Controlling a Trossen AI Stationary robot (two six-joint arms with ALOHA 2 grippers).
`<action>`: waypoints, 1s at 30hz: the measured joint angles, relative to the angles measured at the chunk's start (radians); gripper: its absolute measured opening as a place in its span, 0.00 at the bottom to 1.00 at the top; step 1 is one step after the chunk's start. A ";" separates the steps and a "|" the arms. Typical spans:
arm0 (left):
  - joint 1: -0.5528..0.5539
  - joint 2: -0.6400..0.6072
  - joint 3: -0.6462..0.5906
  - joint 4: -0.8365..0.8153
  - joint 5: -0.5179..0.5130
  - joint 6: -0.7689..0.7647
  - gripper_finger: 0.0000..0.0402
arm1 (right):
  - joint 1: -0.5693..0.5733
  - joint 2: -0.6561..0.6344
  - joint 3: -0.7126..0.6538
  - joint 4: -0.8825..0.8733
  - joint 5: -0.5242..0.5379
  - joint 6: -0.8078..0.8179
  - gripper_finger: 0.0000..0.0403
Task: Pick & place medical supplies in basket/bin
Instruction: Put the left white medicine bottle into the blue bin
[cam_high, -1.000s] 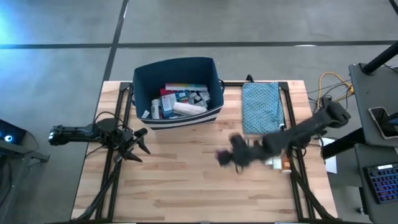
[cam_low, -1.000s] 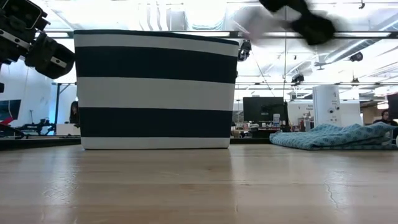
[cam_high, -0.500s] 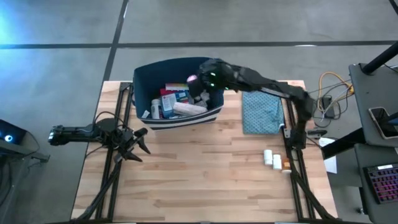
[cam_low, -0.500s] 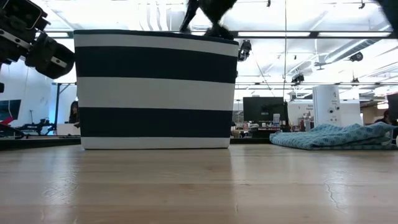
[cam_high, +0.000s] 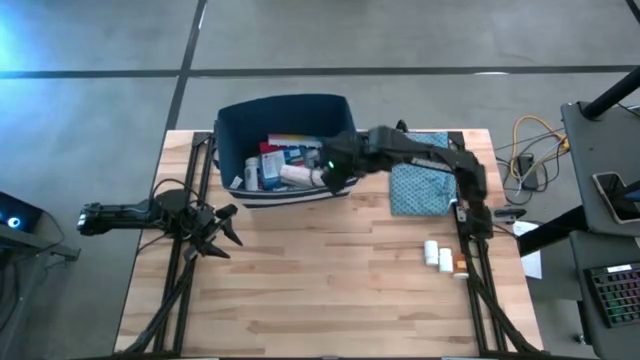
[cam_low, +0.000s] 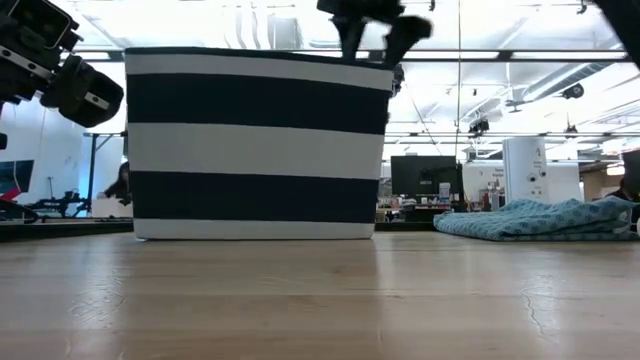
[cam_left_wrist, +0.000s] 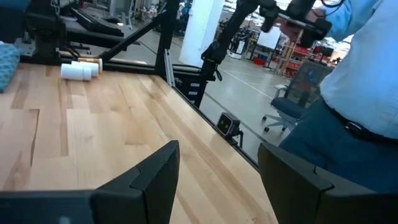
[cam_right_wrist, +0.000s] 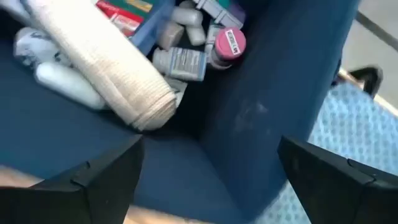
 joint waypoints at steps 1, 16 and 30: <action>0.000 0.000 0.000 0.000 0.001 0.000 0.49 | 0.025 -0.035 -0.041 0.002 0.002 0.053 0.88; -0.001 0.000 -0.002 0.007 0.000 0.000 0.49 | 0.520 -0.350 -0.444 0.025 0.343 0.850 0.85; -0.018 0.000 -0.002 0.007 0.000 0.000 0.49 | 0.529 -0.382 -1.091 0.161 -0.461 1.200 0.85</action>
